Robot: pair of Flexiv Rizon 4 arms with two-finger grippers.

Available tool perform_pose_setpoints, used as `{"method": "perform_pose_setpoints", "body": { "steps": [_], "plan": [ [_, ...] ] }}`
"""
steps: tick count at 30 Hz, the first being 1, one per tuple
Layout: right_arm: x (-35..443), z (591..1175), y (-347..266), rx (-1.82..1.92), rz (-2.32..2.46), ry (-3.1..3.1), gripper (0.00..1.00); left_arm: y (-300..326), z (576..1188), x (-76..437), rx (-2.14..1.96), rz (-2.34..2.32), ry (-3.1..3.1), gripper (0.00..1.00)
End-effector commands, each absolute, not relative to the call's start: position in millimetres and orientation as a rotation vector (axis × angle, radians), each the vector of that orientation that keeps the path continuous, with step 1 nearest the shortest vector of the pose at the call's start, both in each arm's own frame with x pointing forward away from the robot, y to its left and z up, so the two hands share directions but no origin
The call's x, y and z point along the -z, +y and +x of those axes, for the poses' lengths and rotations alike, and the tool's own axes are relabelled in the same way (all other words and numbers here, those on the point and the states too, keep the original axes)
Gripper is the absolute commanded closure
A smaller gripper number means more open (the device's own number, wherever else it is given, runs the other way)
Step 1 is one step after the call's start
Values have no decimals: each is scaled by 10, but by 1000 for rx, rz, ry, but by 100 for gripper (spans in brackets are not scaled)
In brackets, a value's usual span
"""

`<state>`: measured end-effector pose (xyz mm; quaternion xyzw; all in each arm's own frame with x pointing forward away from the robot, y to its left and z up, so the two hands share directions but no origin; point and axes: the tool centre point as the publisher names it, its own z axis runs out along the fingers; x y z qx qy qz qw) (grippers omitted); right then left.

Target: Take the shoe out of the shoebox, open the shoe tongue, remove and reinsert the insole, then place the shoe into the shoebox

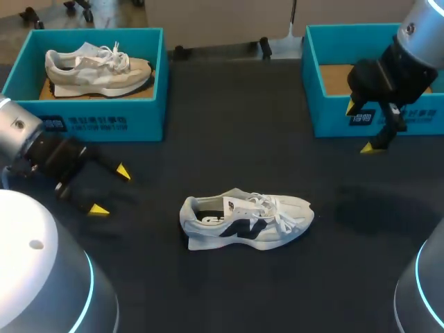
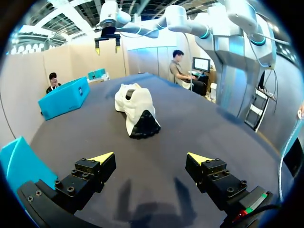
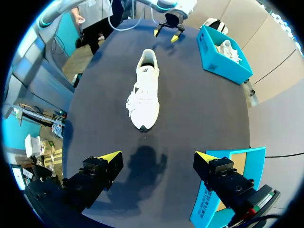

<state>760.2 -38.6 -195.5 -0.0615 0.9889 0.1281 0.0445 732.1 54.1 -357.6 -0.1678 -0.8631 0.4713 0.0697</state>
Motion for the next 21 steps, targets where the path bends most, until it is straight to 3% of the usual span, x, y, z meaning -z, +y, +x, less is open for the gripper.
{"method": "perform_pose_setpoints", "body": {
  "steps": [1, 21],
  "plan": [
    [1966, 7612, -372, -385, -187, 3024, 0, 552, 7185, 3584, -1447, -442, -2619, 0],
    [1966, 7612, -372, -385, -187, 3024, 0, 575, 7237, 3665, -1430, -362, -2618, 0]
  ]
}}
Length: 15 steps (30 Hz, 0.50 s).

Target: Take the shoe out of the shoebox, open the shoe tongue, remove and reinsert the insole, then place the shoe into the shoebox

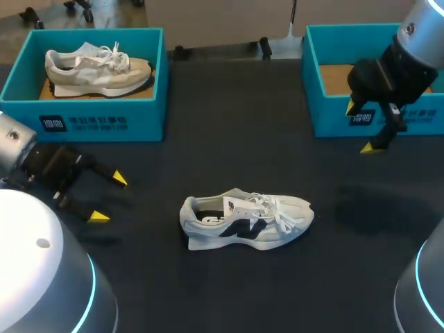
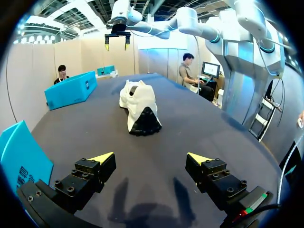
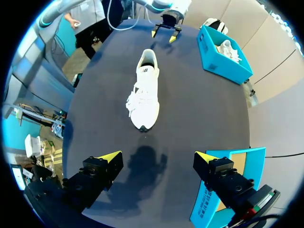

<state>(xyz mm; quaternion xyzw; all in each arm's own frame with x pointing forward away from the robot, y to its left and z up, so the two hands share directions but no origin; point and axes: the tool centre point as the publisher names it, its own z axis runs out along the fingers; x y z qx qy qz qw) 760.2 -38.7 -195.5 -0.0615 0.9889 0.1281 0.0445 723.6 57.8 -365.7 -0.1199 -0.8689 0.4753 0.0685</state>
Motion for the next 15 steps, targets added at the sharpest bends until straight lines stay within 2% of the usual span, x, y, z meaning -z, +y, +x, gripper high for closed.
{"method": "perform_pose_setpoints", "body": {
  "steps": [1, 15],
  "plan": [
    [1966, 7612, -372, -385, -187, 3024, 0, 575, 7237, 3665, -1430, -362, -2618, 0],
    [1966, 7612, -372, -385, -187, 3024, 0, 402, 7081, 3738, -1488, -213, -2585, 0]
  ]
}}
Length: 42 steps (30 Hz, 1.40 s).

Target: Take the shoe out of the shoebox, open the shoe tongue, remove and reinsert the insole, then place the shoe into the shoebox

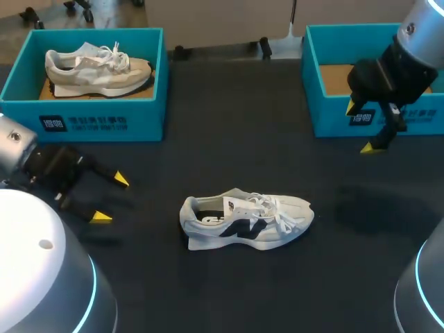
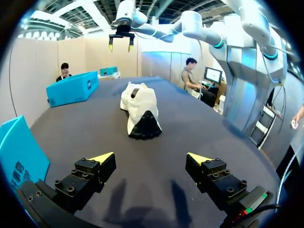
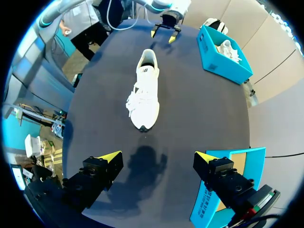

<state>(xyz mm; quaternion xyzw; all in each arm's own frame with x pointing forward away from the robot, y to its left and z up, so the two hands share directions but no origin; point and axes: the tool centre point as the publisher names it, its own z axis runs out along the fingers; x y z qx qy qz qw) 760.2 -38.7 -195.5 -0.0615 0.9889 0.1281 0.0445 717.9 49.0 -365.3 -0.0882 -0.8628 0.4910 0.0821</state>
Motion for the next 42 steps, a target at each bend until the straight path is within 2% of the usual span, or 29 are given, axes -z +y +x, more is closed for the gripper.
{"method": "perform_pose_setpoints", "body": {
  "steps": [1, 12, 42],
  "plan": [
    [1966, 7612, -372, -385, -187, 3024, 0, 382, 7070, 3750, -1492, -186, -2591, 0],
    [1966, 7612, -372, -385, -187, 3024, 0, 233, 7068, 3908, -1636, 45, -2585, 0],
    [1966, 7612, -372, -385, -187, 3024, 0, -496, 7008, 4049, -1729, 146, -2502, 0]
  ]
}}
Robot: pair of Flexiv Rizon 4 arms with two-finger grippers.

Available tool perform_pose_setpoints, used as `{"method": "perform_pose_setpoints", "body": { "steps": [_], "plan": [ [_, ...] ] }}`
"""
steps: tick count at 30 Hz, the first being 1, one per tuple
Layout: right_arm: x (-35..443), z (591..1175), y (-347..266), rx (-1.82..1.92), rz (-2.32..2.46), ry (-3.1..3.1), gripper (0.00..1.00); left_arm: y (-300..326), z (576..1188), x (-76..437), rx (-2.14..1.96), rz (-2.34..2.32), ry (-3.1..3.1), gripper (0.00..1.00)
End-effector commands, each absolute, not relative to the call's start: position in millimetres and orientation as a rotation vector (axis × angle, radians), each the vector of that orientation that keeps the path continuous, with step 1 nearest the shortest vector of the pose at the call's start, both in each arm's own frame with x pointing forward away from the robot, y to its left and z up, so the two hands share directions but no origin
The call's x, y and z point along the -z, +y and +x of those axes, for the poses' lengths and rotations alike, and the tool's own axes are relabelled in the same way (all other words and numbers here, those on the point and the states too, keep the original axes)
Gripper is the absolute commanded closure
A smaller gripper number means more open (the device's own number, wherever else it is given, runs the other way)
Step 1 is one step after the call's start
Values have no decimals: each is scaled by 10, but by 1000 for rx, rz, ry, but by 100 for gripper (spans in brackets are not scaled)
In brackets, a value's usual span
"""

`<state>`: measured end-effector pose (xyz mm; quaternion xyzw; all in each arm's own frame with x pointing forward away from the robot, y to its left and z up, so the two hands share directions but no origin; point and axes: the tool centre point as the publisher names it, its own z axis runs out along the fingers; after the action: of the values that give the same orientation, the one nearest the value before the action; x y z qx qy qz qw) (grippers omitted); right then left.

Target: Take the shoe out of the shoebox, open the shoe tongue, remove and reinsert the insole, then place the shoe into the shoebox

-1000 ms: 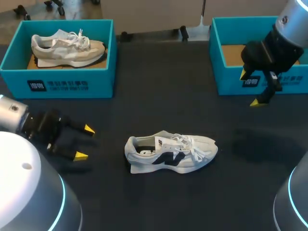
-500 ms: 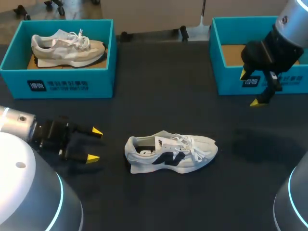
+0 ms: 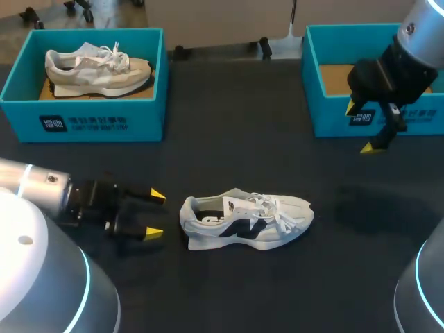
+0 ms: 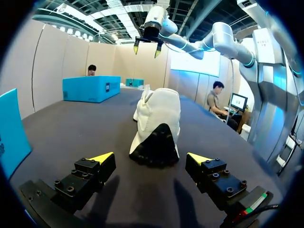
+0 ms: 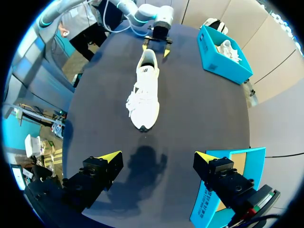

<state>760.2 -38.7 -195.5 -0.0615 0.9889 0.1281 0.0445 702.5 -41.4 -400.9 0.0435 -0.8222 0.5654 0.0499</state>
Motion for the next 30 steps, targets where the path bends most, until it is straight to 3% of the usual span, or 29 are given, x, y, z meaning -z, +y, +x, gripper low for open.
{"method": "perform_pose_setpoints", "body": {
  "steps": [1, 30],
  "plan": [
    [1966, 7612, -372, -385, -187, 3024, 0, -514, 7001, 4050, -1731, 157, -2501, 0],
    [1966, 7612, -372, -385, -187, 3024, 0, -689, 6824, 4007, -1776, 240, -2449, 0]
  ]
}}
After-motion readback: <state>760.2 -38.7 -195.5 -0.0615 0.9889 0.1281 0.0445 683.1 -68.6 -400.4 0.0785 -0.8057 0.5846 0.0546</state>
